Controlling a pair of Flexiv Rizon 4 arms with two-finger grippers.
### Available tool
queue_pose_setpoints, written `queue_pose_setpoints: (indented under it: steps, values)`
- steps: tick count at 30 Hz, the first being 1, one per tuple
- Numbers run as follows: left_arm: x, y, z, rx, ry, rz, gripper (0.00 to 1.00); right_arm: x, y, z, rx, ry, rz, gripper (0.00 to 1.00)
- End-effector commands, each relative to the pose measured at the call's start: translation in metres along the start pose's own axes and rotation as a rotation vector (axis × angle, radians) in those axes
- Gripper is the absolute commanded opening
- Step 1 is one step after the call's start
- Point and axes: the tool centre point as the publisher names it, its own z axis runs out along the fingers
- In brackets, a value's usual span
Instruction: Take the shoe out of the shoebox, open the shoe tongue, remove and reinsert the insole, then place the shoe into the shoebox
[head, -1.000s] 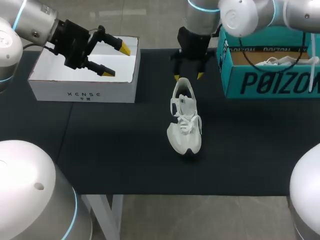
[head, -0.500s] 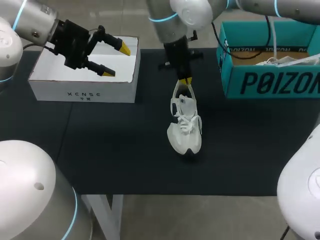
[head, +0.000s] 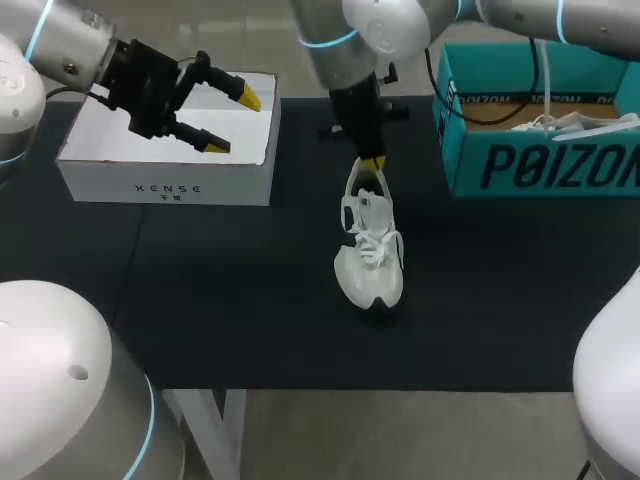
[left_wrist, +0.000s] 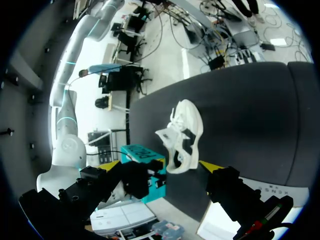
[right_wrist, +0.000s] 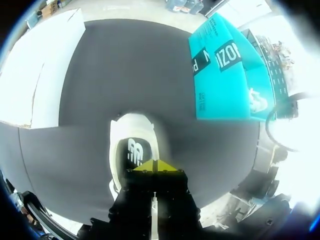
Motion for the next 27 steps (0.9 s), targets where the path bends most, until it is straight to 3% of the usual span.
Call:
queue_pose_setpoints:
  steps: [1,12,18,27]
  values:
    - [0.000,0.000,0.000,0.000,0.003,0.001,1.00,0.002,0.003,-0.001,0.005,-0.009,-0.001,0.00]
    - [0.000,0.000,0.000,0.000,0.003,0.001,1.00,0.002,0.003,-0.001,0.005,-0.009,-0.001,0.00]
    - [0.000,0.000,0.000,0.000,0.003,0.001,1.00,0.009,0.002,0.014,-0.002,0.106,0.078,0.00]
    - [0.000,0.000,0.000,0.000,0.003,0.001,1.00,0.018,-0.004,0.036,-0.036,0.051,0.101,0.00]
